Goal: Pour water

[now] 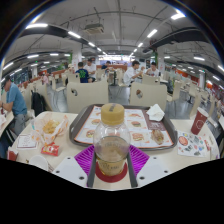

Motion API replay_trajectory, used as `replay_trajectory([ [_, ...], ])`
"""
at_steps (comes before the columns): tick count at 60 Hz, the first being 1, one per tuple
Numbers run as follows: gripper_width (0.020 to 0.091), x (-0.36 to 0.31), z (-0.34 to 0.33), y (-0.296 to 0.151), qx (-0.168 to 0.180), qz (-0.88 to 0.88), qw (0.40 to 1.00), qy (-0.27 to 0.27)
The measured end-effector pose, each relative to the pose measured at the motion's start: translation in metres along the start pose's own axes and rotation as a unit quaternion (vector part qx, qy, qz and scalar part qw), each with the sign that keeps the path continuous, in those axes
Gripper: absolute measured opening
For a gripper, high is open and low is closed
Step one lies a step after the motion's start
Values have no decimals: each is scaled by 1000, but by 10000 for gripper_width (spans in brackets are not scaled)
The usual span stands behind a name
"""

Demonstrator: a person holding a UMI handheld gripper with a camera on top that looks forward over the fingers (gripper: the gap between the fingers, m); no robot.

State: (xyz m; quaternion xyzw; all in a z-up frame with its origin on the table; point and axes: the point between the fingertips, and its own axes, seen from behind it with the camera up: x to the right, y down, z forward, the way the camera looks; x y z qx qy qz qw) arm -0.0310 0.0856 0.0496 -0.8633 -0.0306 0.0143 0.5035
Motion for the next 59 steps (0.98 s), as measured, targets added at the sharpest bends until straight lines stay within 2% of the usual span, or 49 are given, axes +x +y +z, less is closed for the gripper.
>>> replay_trajectory([
  [2,524,0,0,3,-10,1,1000,-1],
  [4,610,0,-1,7,-26,4,1000,-1],
  [7,873,-2,-6,8,-36,13,999,-3],
  [10,814,-2,-17,6,-40,12,999,3],
  [14,860,3,-38,2,-45,-3,999,25],
  [26,850,-17,-135,-1,-60,-18,997,53],
  [39,848,-59,-231,19,-78,-10,995,60],
  [59,848,-73,-274,31,-83,-5,994,65],
])
